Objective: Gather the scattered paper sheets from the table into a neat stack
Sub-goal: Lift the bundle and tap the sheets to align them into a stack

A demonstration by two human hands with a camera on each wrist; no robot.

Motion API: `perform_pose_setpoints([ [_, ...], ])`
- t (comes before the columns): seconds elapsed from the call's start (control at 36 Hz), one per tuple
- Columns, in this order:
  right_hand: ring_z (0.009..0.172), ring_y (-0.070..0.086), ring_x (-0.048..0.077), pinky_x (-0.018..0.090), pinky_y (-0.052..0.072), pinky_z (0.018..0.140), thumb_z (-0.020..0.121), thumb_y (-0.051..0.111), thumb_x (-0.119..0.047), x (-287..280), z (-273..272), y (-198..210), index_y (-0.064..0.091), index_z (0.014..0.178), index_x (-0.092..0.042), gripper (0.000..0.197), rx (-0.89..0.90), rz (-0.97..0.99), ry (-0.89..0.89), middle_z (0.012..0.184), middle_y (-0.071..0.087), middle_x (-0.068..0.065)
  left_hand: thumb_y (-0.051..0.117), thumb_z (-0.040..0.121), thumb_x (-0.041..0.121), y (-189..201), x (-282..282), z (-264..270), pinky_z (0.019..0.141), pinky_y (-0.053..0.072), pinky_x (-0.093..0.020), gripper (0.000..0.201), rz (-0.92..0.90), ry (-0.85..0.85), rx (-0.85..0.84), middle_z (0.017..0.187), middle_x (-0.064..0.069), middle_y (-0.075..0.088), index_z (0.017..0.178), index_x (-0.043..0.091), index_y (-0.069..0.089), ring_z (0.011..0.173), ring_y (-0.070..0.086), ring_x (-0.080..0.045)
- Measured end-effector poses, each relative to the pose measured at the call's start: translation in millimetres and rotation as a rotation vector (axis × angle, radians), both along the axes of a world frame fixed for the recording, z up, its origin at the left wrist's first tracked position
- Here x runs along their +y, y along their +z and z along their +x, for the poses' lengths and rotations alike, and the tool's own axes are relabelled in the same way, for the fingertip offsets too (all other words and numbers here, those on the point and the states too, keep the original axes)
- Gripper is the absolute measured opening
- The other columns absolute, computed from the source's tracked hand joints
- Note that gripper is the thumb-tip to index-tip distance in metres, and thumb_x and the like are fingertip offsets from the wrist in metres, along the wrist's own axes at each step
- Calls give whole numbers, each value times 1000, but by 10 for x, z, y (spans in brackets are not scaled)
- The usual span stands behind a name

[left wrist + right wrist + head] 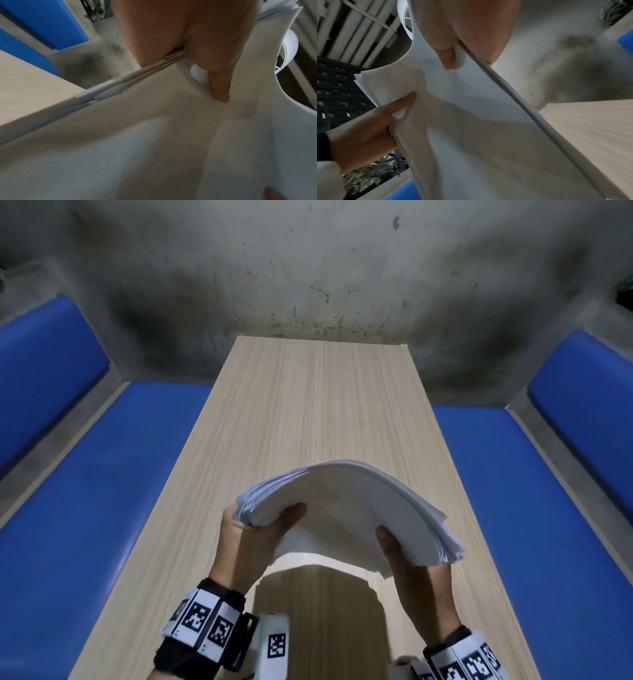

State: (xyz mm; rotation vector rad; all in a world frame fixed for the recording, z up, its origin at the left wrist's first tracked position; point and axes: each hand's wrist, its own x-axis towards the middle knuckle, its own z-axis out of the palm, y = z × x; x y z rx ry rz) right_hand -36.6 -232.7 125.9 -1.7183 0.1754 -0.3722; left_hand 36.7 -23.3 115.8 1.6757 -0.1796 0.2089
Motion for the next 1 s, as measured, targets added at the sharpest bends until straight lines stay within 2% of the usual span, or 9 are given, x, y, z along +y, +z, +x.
perform_pose_setpoints([
  [0.08, 75, 65, -1, 15, 53, 56, 81, 69, -11, -11, 23, -128, 58, 87, -62, 52, 49, -8, 18, 83, 69, -25, 79, 76, 2, -188, 14, 4, 64, 55, -11, 37, 24, -71, 123, 89, 28, 73, 98, 28, 67, 83, 69, 2],
  [0.19, 75, 65, 29, 46, 56, 62, 82, 70, -26, -42, 43, -430, 55, 85, -34, 17, 268, -4, 15, 81, 66, 0, 82, 75, 14, -580, 106, 24, 73, 62, -37, 17, 6, -154, 453, 89, -1, 78, 90, 16, 73, 89, 72, -29],
  [0.25, 66, 61, 37, 49, 52, 56, 74, 66, -49, -65, 47, -520, 59, 79, -27, 24, 325, -23, 7, 74, 66, 12, 81, 76, 13, -681, 130, 38, 70, 61, -37, 17, -7, -161, 498, 88, -6, 79, 91, 10, 74, 85, 74, -25],
  [0.36, 57, 49, 19, 33, 38, 52, 65, 62, -67, -144, 99, -613, 59, 68, -1, 66, 326, -28, -20, 57, 54, 6, 75, 80, 5, -714, 150, -9, 55, 51, -17, 7, -25, -158, 504, 74, 0, 77, 87, 4, 73, 65, 71, -8],
  [0.53, 78, 71, 8, 23, 53, 69, 85, 68, -18, -283, 250, -453, 73, 82, -15, 7, 251, 28, 4, 82, 77, -9, 72, 85, 13, -1028, 316, -357, 77, 59, -35, 16, 99, -194, 600, 90, -5, 80, 99, 7, 73, 87, 75, -24],
  [0.64, 97, 71, 23, 43, 56, 86, 80, 73, -25, -387, 329, -475, 70, 93, 1, 29, 308, 25, 0, 97, 74, 17, 68, 88, 20, -1147, 350, -570, 76, 60, -39, 19, 32, -123, 680, 91, -10, 79, 99, 5, 73, 87, 75, -27],
  [0.75, 102, 70, 15, 41, 53, 94, 80, 72, -23, -486, 178, -591, 67, 112, -15, 33, 545, 69, 302, 108, 75, -3, 68, 89, 24, -1148, 369, -537, 85, 59, -44, 19, 19, -71, 705, 93, -8, 79, 98, 9, 73, 90, 75, -25],
  [0.89, 81, 72, 18, 29, 57, 69, 87, 61, -29, -382, -121, -750, 56, 121, -27, 35, 878, 47, 550, 108, 74, -1, 67, 90, 28, -1201, 353, -416, 87, 58, -37, 23, 103, -34, 702, 91, -3, 78, 97, 7, 72, 89, 73, -18],
  [1.0, 50, 55, 16, 27, 43, 43, 92, 49, -22, -266, -163, -903, 57, 112, -18, 22, 821, 28, 450, 74, 66, 8, 61, 94, 21, -1255, 267, -376, 70, 53, -21, 15, 145, -3, 707, 94, 0, 73, 103, 11, 66, 89, 70, -17],
])
